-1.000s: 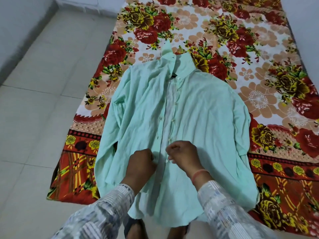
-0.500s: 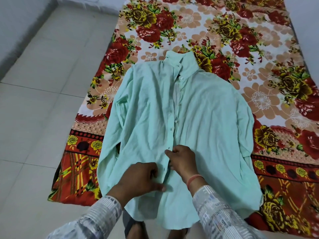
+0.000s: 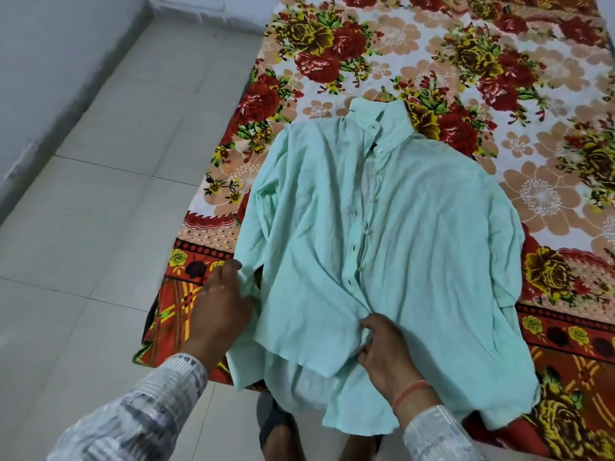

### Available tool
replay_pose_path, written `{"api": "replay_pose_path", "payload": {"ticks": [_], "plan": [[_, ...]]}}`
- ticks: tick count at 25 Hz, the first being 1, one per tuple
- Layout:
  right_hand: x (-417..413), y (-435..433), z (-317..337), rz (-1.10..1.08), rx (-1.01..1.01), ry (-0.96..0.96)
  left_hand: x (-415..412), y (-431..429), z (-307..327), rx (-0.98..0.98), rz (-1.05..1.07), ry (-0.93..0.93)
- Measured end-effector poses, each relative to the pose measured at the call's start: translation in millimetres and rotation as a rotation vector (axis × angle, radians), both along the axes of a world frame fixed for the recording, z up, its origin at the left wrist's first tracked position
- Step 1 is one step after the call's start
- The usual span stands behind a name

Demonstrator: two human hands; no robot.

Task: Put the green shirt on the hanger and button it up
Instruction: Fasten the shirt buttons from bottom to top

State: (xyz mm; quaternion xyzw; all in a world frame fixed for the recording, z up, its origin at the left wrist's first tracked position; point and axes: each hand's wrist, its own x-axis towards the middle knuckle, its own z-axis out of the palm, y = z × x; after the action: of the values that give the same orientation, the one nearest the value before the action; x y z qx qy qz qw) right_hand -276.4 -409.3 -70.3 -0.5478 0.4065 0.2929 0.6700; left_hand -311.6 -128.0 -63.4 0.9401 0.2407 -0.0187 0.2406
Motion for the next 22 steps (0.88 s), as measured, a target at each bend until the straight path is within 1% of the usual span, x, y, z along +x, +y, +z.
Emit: {"api": "replay_pose_path", "payload": {"ticks": [1, 2, 4, 6, 7, 8, 10, 11, 12, 14, 15, 17, 19, 20, 22], "plan": [[-7, 1, -1, 0.059, -0.013, -0.05, 2, 5, 0, 0.009, 0.005, 0.022], [-13, 2, 0, 0.166, -0.046, -0.112, 4, 12, 2, 0.016, -0.002, 0.015], [-20, 4, 4, 0.351, -0.166, -0.19, 9, 34, 10, 0.093, -0.005, 0.007], [-23, 1, -4, 0.402, -0.278, -0.221, 10, 56, 19, 0.216, 0.034, 0.026], [-23, 1, -6, 0.411, -0.3, -0.225, 9, 60, 22, 0.25, 0.041, 0.017], [-24, 5, -6, 0.418, -0.304, -0.229, 7, 55, 24, 0.232, 0.017, -0.011], [-24, 13, -3, 0.405, -0.242, -0.231, 2, 28, 21, 0.036, -0.052, -0.053], [-23, 17, -1, 0.404, -0.204, -0.233, 2, 10, 20, -0.08, -0.047, -0.015], [-22, 21, 1, 0.418, -0.175, -0.236, 3, -5, 16, -0.173, -0.016, 0.065], [-21, 24, -1, 0.444, -0.132, -0.222, 2, -21, 4, -0.265, 0.057, 0.166], [-20, 23, -3, 0.417, -0.114, -0.197, 1, -21, -1, -0.303, 0.098, 0.173], [-19, 18, -6, 0.284, -0.102, -0.119, -2, -7, -3, -0.392, 0.228, 0.149], [-22, 7, -9, 0.184, -0.119, -0.097, -7, 11, -1, -0.372, 0.35, 0.103], [-24, 3, -10, 0.177, -0.116, -0.114, -13, 19, 0, -0.306, 0.365, 0.093], [-30, 1, -13, 0.2, -0.085, -0.166, -27, 24, 2, -0.158, 0.314, 0.052]]}}
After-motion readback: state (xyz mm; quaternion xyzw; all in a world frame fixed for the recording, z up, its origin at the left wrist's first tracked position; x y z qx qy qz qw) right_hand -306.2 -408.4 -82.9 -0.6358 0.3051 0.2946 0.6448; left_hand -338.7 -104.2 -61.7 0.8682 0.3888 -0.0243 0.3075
